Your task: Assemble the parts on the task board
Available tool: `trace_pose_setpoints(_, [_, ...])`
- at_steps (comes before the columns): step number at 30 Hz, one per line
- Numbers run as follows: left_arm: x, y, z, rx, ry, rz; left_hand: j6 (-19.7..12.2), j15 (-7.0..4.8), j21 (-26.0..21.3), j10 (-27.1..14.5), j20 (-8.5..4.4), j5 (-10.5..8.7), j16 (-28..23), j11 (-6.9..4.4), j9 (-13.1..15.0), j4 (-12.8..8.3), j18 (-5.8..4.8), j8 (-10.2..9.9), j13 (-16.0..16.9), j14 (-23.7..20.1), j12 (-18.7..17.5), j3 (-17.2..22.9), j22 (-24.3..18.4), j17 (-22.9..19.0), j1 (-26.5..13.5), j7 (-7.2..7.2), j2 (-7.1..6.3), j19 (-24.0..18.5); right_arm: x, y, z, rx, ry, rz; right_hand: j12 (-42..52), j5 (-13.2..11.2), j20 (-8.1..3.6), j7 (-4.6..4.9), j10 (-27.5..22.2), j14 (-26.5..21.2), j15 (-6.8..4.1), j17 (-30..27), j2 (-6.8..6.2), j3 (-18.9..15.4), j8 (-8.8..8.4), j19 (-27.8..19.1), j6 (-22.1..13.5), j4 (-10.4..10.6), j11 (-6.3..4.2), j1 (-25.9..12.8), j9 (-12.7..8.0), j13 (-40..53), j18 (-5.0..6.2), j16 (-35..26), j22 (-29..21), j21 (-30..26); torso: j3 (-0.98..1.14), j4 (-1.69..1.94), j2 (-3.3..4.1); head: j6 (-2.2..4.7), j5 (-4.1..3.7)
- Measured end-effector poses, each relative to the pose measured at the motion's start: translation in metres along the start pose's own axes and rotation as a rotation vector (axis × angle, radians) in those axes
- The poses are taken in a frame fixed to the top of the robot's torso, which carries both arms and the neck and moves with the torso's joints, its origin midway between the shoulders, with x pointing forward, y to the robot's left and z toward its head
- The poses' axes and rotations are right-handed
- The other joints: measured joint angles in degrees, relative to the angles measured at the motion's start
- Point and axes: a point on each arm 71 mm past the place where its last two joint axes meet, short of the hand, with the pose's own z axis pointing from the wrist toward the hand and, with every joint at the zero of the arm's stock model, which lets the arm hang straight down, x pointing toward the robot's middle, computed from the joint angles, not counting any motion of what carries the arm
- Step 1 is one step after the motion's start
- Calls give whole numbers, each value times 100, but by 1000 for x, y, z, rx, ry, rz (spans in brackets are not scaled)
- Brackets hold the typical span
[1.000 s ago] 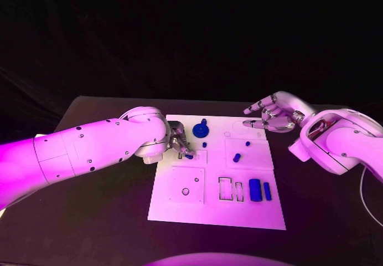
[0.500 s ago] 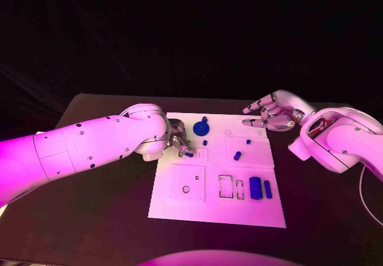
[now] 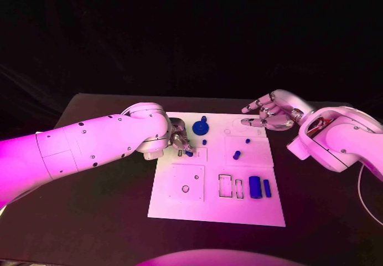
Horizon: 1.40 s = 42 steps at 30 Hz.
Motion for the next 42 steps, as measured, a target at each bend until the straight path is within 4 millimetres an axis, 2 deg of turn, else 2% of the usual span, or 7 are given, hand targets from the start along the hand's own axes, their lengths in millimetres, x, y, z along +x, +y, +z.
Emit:
trace_pose_setpoints(3, [0, -1, 1, -2, 2, 2, 30, 0, 22, 11, 0, 0, 0, -9, -1, -125, 0, 18, 22, 0, 19, 78, 0, 0, -135, -7, 28, 0, 0, 0, -1, -1, 1, 2, -47, 0, -17, 0, -51, 0, 0, 0, 0, 0, 0, -23, 0, 0, 7, 0, 0, -40, 0, 0, 0, -26, 1, 1, 0, 12, -5])
trace_pose_setpoints(6, [-1, -1, 2, -4, 4, 4, 71, -20, 22, 46, 0, 0, 0, -27, 0, -165, 0, 19, 42, -21, 49, 52, 0, -1, -232, -31, 46, 0, 0, 0, -1, 0, 1, 3, -47, 0, 0, 0, -51, 0, 0, 0, 0, 0, 0, -40, 0, 0, 7, 0, 0, -41, 0, 0, 0, -26, 1, -1, 0, 14, -2])
trace_pose_setpoints(20, [-1, -4, 5, -8, 10, 15, 315, -41, 89, 114, 0, 1, 0, -54, -6, -75, 0, 30, 144, -1, 118, -227, -1, -1, -447, -172, 94, 0, 0, 1, -2, 2, 3, 13, -72, 0, 0, 0, -50, 0, 0, -1, -1, 0, 0, -40, 0, 0, 8, 1, 0, -50, 0, 0, -1, -26, -7, 3, -1, -10, -26])
trace_pose_setpoints(31, [-1, -4, 6, -10, 15, 22, 344, -40, 89, 118, 0, 0, 0, -58, 3, -35, 1, 50, 158, -1, 140, -344, -1, -2, -549, -181, 136, 0, 1, 1, -2, 0, 3, 16, -76, 0, 1, 0, -49, 0, 0, -2, -1, 0, 0, -40, 0, 0, 8, 1, 0, -58, 0, -22, -9, -26, -9, 3, -1, -19, -27])
trace_pose_setpoints(42, [-2, -1, 7, -17, 15, 21, 407, -40, 111, 130, 0, 7, 0, -70, 18, 74, 1, 30, 39, -1, 48, -835, -1, -2, -787, -204, 115, 0, 1, 3, -3, -10, -3, 21, -204, 69, 1, 0, -116, 0, 0, -2, -1, -25, 0, -102, 0, 24, -4, 1, 0, -144, 0, -111, -166, -131, -7, 0, -1, 5, -35])
